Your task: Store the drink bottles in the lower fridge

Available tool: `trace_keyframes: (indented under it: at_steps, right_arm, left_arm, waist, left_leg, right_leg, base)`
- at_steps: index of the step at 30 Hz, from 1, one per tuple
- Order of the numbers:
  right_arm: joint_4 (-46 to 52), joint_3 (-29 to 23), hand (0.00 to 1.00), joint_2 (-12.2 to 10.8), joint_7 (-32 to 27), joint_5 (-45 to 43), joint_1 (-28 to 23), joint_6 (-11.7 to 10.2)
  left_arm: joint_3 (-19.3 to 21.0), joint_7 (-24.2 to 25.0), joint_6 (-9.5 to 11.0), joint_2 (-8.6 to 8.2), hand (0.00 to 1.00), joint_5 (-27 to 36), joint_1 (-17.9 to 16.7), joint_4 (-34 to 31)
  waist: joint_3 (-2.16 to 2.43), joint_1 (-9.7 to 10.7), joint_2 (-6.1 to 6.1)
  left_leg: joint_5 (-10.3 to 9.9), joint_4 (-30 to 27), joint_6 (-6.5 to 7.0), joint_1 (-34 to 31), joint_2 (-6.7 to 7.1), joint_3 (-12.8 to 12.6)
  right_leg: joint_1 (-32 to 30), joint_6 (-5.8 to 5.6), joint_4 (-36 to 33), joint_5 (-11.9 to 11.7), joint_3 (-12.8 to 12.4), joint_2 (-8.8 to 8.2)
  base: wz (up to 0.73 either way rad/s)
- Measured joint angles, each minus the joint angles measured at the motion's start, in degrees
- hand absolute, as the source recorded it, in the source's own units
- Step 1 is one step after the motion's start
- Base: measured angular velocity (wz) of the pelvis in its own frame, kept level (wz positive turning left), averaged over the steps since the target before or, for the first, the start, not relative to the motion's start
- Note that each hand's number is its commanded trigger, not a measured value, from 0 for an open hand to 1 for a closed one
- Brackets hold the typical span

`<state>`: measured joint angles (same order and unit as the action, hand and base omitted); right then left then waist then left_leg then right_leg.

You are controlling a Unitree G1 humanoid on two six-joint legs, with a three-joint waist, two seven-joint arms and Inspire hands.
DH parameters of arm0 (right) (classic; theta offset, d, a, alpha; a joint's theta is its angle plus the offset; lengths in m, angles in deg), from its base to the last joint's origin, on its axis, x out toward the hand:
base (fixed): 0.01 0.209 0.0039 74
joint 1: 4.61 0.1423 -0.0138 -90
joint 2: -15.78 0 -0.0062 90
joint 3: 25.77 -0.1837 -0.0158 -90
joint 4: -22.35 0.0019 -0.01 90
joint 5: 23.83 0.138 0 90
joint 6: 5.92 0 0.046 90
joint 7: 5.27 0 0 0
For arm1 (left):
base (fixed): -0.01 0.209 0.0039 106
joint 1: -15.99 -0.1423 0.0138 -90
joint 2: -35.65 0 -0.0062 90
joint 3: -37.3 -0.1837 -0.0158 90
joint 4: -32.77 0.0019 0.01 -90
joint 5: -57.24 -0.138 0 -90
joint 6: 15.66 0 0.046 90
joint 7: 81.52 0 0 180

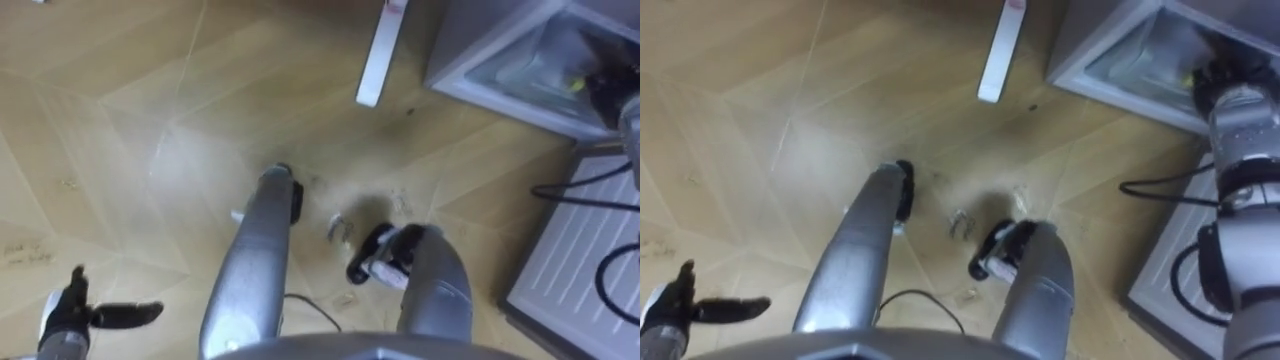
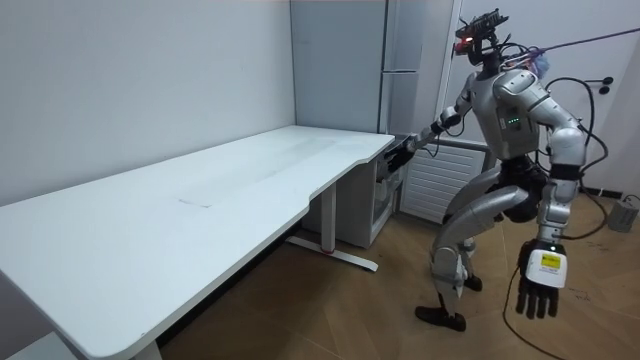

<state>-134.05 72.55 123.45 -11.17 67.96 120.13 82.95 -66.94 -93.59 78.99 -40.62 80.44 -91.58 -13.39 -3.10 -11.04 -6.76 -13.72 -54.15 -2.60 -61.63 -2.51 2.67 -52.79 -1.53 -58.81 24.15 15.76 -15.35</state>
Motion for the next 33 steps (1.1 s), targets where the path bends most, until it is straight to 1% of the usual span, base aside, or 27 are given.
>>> trace_keyframes:
  at_steps: [3,5,6,8,9,10,11,13,14,15,16,18,19,20,22,24,25,26,28,30,32,33]
  right_arm:
    - [-0.5,-0.5,0.00,0.0,1.9,0.0,-0.2,1.6]
    - [-1.0,-0.8,0.00,0.0,2.7,0.0,-0.6,2.5]
    - [-1.2,-1.0,0.00,0.0,2.9,0.0,-0.9,2.5]
    - [-1.2,-2.5,0.00,0.0,3.0,-0.1,-2.1,2.5]
    - [-1.3,-3.4,0.00,0.0,3.0,-0.3,-2.5,2.5]
    - [-1.7,-4.3,0.00,0.0,3.0,-0.7,-2.8,2.5]
    - [-2.8,-5.1,0.00,0.0,3.0,-1.2,-3.0,2.5]
    - [-3.1,-5.1,0.00,0.0,2.9,-1.4,-3.8,2.5]
    - [-3.1,-5.1,0.00,0.0,2.9,-1.5,-4.1,2.5]
    - [-3.1,-5.2,0.00,0.0,2.9,-1.5,-4.3,2.5]
    - [-3.1,-5.3,0.00,0.0,2.5,-1.6,-4.6,2.5]
    - [-2.6,-5.6,0.00,0.0,0.9,-2.3,-4.5,2.5]
    - [-2.3,-5.8,0.00,0.0,0.0,-2.9,-4.4,2.5]
    - [-2.2,-5.7,0.00,0.0,-0.6,-3.3,-4.4,2.5]
    - [-2.2,-5.7,0.00,0.0,-3.3,-4.6,-5.5,2.5]
    - [-2.2,-5.7,0.00,0.0,-5.2,-4.4,-7.1,2.5]
    - [-2.2,-5.7,0.00,0.0,-6.6,-4.3,-7.4,2.5]
    - [-2.2,-5.7,0.00,0.0,-8.0,-3.9,-7.3,2.4]
    - [-2.3,-5.9,0.00,0.0,-9.9,-2.9,-7.3,2.3]
    - [-2.2,-7.6,0.00,0.0,-11.5,-1.9,-7.3,2.3]
    - [-2.1,-9.7,0.00,0.0,-13.2,-1.2,-6.9,1.7]
    - [-2.1,-9.8,0.00,0.0,-13.6,-0.8,-6.8,1.5]
  left_arm:
    - [-0.1,-0.1,-0.2,-0.16,0.00,0.1,0.0,-0.8]
    - [-0.4,-0.3,-0.6,-0.24,0.00,2.0,0.0,-0.5]
    - [-0.4,-0.3,-0.7,-0.27,0.00,2.4,0.0,-0.5]
    - [-0.4,-1.0,-1.1,-0.42,0.00,3.5,0.0,-0.3]
    - [-0.4,-1.4,-1.6,-0.66,0.00,3.8,0.0,-0.2]
    - [-0.4,-1.4,-2.1,-0.95,0.00,3.8,0.0,-0.2]
    - [-0.4,-1.4,-2.2,-1.28,0.00,3.8,0.0,-0.3]
    - [-0.5,-1.4,-2.3,-1.53,0.00,3.8,0.0,-0.3]
    - [-0.6,-1.4,-2.7,-1.59,0.00,3.8,0.0,-0.6]
    - [-0.5,-1.5,-2.8,-1.59,0.00,3.8,0.1,-0.7]
    - [-0.6,-1.5,-3.0,-1.62,0.00,3.8,0.3,-0.7]
    - [-0.7,-2.0,-3.2,-1.79,0.00,5.1,0.3,-0.7]
    - [-1.1,-2.6,-3.7,-2.25,0.00,5.5,0.3,-0.6]
    - [-1.4,-2.8,-4.0,-2.40,0.00,5.5,0.3,-0.7]
    - [-1.7,-3.3,-4.5,-3.49,0.00,5.5,0.3,-0.6]
    - [-1.8,-3.8,-4.7,-4.48,0.00,5.5,0.3,-0.5]
    - [-2.6,-4.0,-5.0,-4.91,0.00,5.6,0.3,-0.4]
    - [-3.8,-4.1,-5.3,-5.09,0.00,6.0,0.2,-0.2]
    - [-4.2,-4.1,-5.6,-5.38,0.00,6.0,0.2,-0.2]
    - [-4.1,-4.1,-5.6,-5.71,0.00,6.0,0.2,-0.2]
    - [-4.1,-4.1,-5.8,-6.19,0.00,6.1,0.2,-0.2]
    - [-4.1,-4.1,-5.9,-6.22,0.00,6.1,0.2,-0.2]
  waist:
    - [0.02,0.9,0.00]
    - [0.03,1.4,0.01]
    - [0.02,1.4,0.03]
    - [0.04,1.0,0.06]
    - [0.06,1.1,0.10]
    - [0.11,1.3,0.32]
    - [0.04,1.2,0.68]
    - [0.06,1.1,0.73]
    - [0.05,1.3,1.01]
    - [0.11,1.5,1.08]
    - [0.20,1.8,1.41]
    - [0.21,1.6,1.45]
    - [0.23,1.5,1.71]
    - [0.23,1.6,1.98]
    - [0.24,1.6,2.92]
    - [0.27,1.2,3.09]
    - [0.34,1.0,3.21]
    - [0.57,1.1,3.61]
    - [0.66,1.3,3.76]
    - [0.72,1.4,3.88]
    - [0.73,1.4,3.99]
    - [0.73,1.5,4.04]
  left_leg:
    - [-0.2,0.5,0.40,0.3,-0.31,-0.3]
    - [-0.5,0.9,0.89,1.0,-0.33,-0.8]
    - [-0.6,1.1,1.00,1.3,-0.39,-0.9]
    - [-0.8,1.6,1.40,1.8,-0.94,-1.4]
    - [-0.9,2.0,1.66,2.0,-1.00,-1.8]
    - [-1.0,2.3,2.03,2.4,-1.20,-2.3]
    - [-1.2,2.4,2.36,2.9,-1.31,-2.5]
    - [-1.5,3.0,2.78,3.8,-1.90,-3.4]
    - [-1.5,3.5,2.96,4.1,-1.92,-3.8]
    - [-1.4,3.7,3.08,4.3,-1.93,-4.0]
    - [-1.4,3.9,3.28,4.4,-1.98,-4.3]
    - [-1.5,3.8,3.68,4.5,-2.63,-5.7]
    - [-1.6,3.8,3.81,4.5,-3.00,-6.3]
    - [-1.6,3.8,3.84,4.5,-3.03,-6.4]
    - [-1.6,3.9,3.87,4.9,-3.01,-6.5]
    - [-1.6,4.3,3.86,5.7,-2.98,-7.0]
    - [-1.6,4.8,3.83,6.2,-2.92,-7.4]
    - [-1.6,5.0,3.75,6.4,-2.83,-7.4]
    - [-1.4,5.4,3.61,6.8,-2.84,-7.7]
    - [-1.3,5.6,3.51,7.0,-2.88,-7.9]
    - [-1.2,5.9,3.27,7.0,-2.95,-8.2]
    - [-1.2,6.1,3.14,6.9,-2.92,-8.2]
  right_leg:
    - [0.5,-0.42,1.7,-0.9,-0.2,0.51]
    - [1.3,-1.09,2.9,-1.4,-0.4,0.70]
    - [1.5,-1.22,3.4,-1.6,-0.5,0.81]
    - [2.0,-1.64,5.2,-2.6,-1.0,1.56]
    - [2.1,-1.94,6.1,-3.2,-1.4,1.75]
    - [2.6,-2.21,7.0,-3.8,-1.7,1.91]
    - [3.0,-2.52,8.0,-4.4,-1.9,2.17]
    - [3.6,-2.95,9.5,-5.2,-2.7,2.81]
    - [3.8,-3.24,10.3,-5.6,-3.0,2.85]
    - [3.9,-3.32,10.6,-5.8,-3.2,2.85]
    - [3.9,-3.39,11.0,-6.1,-3.3,2.86]
    - [3.3,-3.50,11.1,-6.6,-4.5,3.20]
    - [3.2,-3.40,11.3,-7.0,-4.9,3.34]
    - [3.2,-3.42,11.4,-7.1,-5.0,3.34]
    - [3.6,-3.45,11.4,-7.1,-5.0,3.33]
    - [3.7,-3.52,11.4,-7.0,-5.5,3.35]
    - [3.9,-3.59,11.4,-7.0,-6.0,3.36]
    - [4.0,-3.63,11.5,-7.0,-6.1,3.36]
    - [4.1,-3.59,11.4,-7.0,-6.4,3.36]
    - [4.0,-3.47,11.3,-6.9,-6.5,3.36]
    - [3.5,-3.61,11.1,-6.8,-7.0,3.40]
    - [3.4,-3.63,11.2,-6.8,-7.0,3.39]
  base:
    - [-0.11]
    - [-0.09]
    - [-0.17]
    - [-0.22]
    - [-0.23]
    - [-0.22]
    - [-0.20]
    - [-0.27]
    - [-0.24]
    - [-0.12]
    - [-0.13]
    - [-0.25]
    - [-0.25]
    - [-0.19]
    - [0.00]
    - [-0.02]
    - [-0.04]
    - [-0.03]
    - [0.00]
    - [0.00]
    - [-0.04]
    - [0.00]
